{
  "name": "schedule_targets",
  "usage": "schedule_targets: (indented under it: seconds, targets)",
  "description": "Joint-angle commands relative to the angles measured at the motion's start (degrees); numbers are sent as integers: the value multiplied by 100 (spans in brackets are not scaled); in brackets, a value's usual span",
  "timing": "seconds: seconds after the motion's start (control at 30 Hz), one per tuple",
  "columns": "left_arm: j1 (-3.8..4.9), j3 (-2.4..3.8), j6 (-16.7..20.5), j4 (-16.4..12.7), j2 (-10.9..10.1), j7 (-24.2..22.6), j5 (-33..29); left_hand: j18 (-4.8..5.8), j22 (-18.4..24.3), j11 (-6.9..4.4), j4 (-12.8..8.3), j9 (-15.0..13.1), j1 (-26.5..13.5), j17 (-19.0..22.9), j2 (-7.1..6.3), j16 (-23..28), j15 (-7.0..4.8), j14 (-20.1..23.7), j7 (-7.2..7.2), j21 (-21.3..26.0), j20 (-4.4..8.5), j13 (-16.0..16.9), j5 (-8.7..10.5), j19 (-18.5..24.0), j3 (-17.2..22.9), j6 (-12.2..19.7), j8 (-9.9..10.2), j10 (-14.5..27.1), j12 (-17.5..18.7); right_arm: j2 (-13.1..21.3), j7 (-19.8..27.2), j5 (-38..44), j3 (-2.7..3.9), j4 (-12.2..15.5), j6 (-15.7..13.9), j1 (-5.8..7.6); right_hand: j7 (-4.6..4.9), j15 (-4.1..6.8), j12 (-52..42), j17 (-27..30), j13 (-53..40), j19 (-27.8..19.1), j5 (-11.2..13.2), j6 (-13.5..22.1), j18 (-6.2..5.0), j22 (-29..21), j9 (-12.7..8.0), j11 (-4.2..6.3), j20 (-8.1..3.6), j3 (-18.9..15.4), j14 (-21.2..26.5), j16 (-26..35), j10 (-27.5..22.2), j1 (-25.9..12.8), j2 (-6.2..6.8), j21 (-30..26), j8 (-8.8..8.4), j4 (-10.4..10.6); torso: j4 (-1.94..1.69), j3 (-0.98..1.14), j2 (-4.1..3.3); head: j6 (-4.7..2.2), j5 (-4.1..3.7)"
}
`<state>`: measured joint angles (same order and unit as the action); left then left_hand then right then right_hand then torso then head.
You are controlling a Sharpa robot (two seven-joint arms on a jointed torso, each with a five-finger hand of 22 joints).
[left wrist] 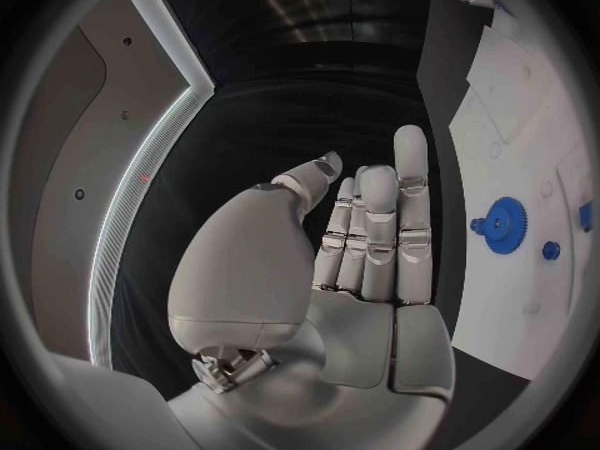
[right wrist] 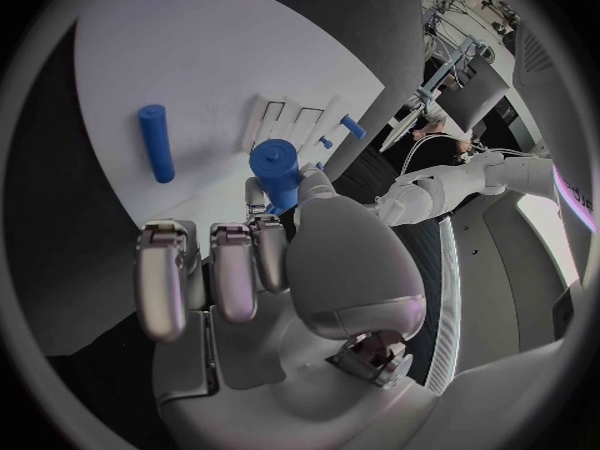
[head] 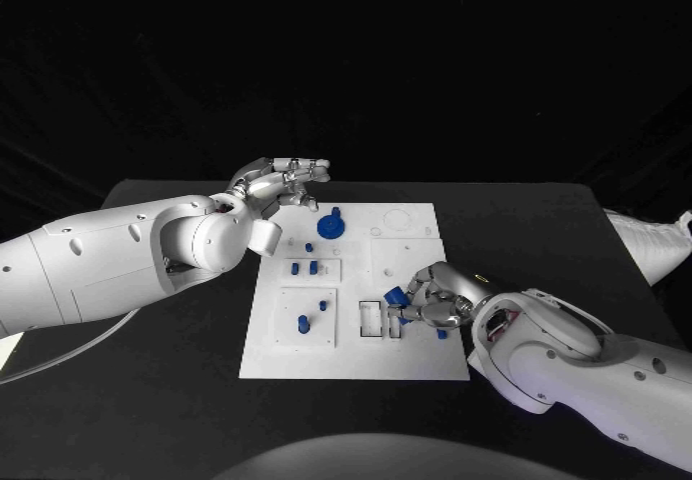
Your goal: Assemble the parts on the task board
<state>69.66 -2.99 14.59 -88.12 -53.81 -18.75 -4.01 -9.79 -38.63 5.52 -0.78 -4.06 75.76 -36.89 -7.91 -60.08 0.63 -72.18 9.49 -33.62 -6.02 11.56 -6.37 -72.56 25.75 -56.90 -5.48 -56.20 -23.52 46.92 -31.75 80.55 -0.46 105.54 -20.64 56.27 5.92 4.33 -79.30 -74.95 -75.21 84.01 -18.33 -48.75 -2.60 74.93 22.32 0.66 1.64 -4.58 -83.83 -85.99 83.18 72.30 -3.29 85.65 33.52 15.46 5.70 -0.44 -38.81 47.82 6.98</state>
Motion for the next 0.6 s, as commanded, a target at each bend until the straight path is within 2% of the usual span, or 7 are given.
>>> schedule_targets:
  seconds: [0.03, 0.27, 0.6]
  targets:
    - [2, 3, -112, -16, 7, -31, 26, -61, 10, 2, 9, -2, -11, 5, 53, 9, -3, 40, -3, 22, -12, 7, -16, 8, -37, 43, -31, 28, -24, -98, -123, -659, 2, -52, 535, 0, -259, 45, 23, -843, -503, 344, -26, -325, 92, 709, 179, 29, -34, -1, -477, -16, 2, 47, -167, 21, -18, 67, 3, 4, -4, 8, 11]
    - [3, 3, -115, -18, 18, -29, 26, -61, 10, 2, 9, -2, -11, 5, 53, 9, -3, 40, -3, 22, -12, 7, -16, 8, -37, 43, -31, 28, -24, -300, -330, -1013, 0, -122, 723, 4, -305, 71, 15, -856, -525, 350, -45, -471, 94, 725, 237, 65, -48, -11, -480, -20, 30, -119, -202, 28, 4, 99, -6, 3, -5, 14, 4]
    - [3, 3, -115, -22, 20, -28, 26, -61, 10, 2, 9, -2, -11, 5, 53, 9, -3, 40, -3, 22, -12, 7, -16, 8, -37, 43, -31, 28, -24, -490, -486, -879, 0, -203, 603, 13, -343, 95, -37, -888, -580, 362, -44, -565, 100, 754, 281, 96, -66, -1, -487, -36, 77, -208, -237, 43, 28, 95, -2, 7, -6, 21, 21]
